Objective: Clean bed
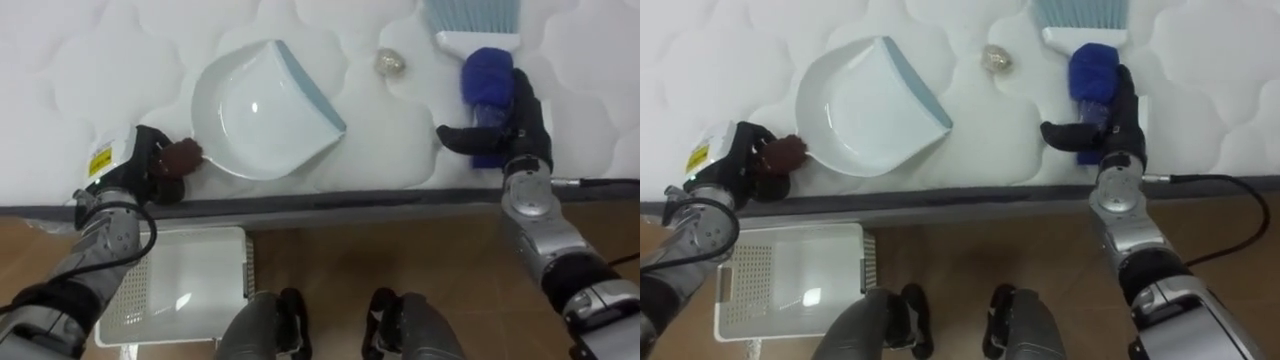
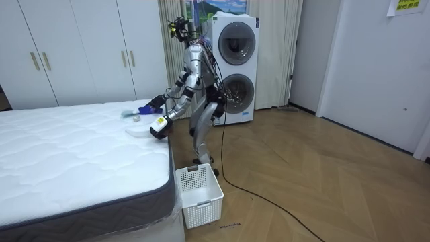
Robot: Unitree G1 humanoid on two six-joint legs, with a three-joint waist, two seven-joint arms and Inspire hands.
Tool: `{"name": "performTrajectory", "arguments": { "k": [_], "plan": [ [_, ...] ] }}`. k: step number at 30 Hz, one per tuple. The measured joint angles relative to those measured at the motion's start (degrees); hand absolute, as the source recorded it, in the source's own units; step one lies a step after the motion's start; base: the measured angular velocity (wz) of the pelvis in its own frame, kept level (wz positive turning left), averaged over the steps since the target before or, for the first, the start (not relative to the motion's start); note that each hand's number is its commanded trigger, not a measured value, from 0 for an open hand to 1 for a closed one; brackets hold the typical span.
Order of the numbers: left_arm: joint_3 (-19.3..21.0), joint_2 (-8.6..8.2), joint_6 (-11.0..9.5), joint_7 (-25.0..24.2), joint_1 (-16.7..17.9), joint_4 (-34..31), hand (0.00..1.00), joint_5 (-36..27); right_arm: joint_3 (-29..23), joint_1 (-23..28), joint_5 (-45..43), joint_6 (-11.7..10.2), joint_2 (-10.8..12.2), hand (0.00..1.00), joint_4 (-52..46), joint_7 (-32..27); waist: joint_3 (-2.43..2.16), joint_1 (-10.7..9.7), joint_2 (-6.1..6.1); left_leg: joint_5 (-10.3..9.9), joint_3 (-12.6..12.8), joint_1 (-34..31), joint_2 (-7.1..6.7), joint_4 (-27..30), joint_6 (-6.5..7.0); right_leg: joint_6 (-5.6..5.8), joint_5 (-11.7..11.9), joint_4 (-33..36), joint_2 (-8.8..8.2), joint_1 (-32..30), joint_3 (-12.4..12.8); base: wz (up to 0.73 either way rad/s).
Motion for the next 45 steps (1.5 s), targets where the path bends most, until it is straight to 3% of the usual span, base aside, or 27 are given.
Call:
{"name": "performTrajectory", "arguments": {
  "k": [7, 10, 11, 12, 13, 20, 23, 30, 39, 45],
  "plan": [
    [-0.65, 0.01, 0.52, -0.10, -0.43, -1.32, 1.00, 0.06, 0.01, -1.54, 0.00, 0.06, -0.53, 0.00, 3.41, -0.03, 0.13, 0.23, 0.25, 0.08, -0.59, -0.81, -0.49, -0.04, 0.10, 0.13, -0.29, 0.12, -0.37, -0.42, -0.59, 0.06],
    [-2.13, -0.05, 1.26, -0.09, -1.11, -2.22, 1.00, 0.13, 0.01, -2.37, -0.01, 1.23, -1.27, 0.00, 5.20, -0.29, 0.20, 1.37, 0.36, 0.09, -0.71, -0.92, -0.64, -0.13, 0.12, 0.17, -0.31, 0.06, -0.38, -0.46, -0.87, 0.04],
    [-2.38, -0.09, 1.62, -0.09, -1.25, -2.19, 1.00, 0.14, 0.04, -2.43, -0.22, 1.22, -1.44, 0.07, 5.84, -0.50, 0.33, 1.56, 0.59, 0.09, -0.86, -0.93, -0.76, -0.14, 0.13, 0.23, -0.35, 0.06, -0.38, -0.39, -1.01, 0.04],
    [-2.38, -0.10, 1.77, -0.09, -1.26, -2.19, 1.00, 0.13, 0.06, -2.45, -0.51, 1.20, -1.52, 0.62, 6.10, -0.71, 0.44, 1.59, 0.76, 0.09, -0.95, -0.96, -0.82, -0.14, 0.13, 0.24, -0.35, 0.02, -0.39, -0.35, -1.09, 0.04],
    [-2.37, -0.09, 1.85, -0.09, -1.28, -2.19, 1.00, 0.09, 0.06, -2.47, -1.36, 1.18, -1.75, 1.00, 6.30, -0.99, 0.62, 1.69, 1.08, 0.11, -1.02, -1.04, -0.86, -0.14, 0.17, 0.26, -0.34, -0.02, -0.45, -0.34, -1.24, 0.04],
    [-3.20, -0.24, 3.58, -0.31, -1.34, -3.05, 1.00, 0.08, -0.14, -3.42, -6.27, 2.30, -2.63, 1.00, 7.93, -3.83, 0.53, 2.03, 1.82, 0.22, -1.19, -1.13, -1.05, -0.19, 0.28, 0.26, -0.35, 0.02, -0.97, -0.34, -1.51, 0.00],
    [-3.43, -0.29, 4.94, -0.88, -1.34, -4.09, 1.00, 0.08, -0.04, -4.33, -9.14, 3.80, -4.33, 1.00, 8.95, -4.03, 0.52, 2.20, 1.83, 0.25, -1.30, -1.10, -1.08, -0.19, 0.26, 0.24, -0.39, 0.12, -0.79, -0.22, -1.70, 0.02],
    [-3.42, -1.73, 6.35, -1.68, -1.39, -4.27, 1.00, 0.04, 0.66, -4.61, -13.56, 7.46, -5.15, 1.00, 9.71, -5.59, 0.45, 2.33, 1.78, 0.61, -2.40, -0.41, -1.69, -0.92, -0.21, 0.04, -0.79, 0.43, -1.23, 0.87, -2.60, 0.11],
    [-3.40, -2.01, 7.34, -3.44, -1.39, -4.27, 1.00, -0.05, 2.17, -4.48, -13.60, 10.03, -4.74, 1.00, 9.73, -5.09, 0.31, 2.36, 1.54, 0.71, -2.11, 0.14, -1.66, -0.97, -0.05, 0.09, -0.82, -0.17, -1.19, 1.67, -2.57, 0.00],
    [-4.29, -2.05, 7.57, -3.67, -1.38, -4.22, 1.00, -1.24, 2.91, -4.28, -13.61, 10.05, -4.30, 1.00, 10.59, -5.44, 0.28, 2.22, 1.49, 0.91, -2.09, 0.30, -1.65, -0.97, 0.24, 0.37, -0.57, -0.48, -1.13, 2.05, -2.59, 0.00]
  ]
}}
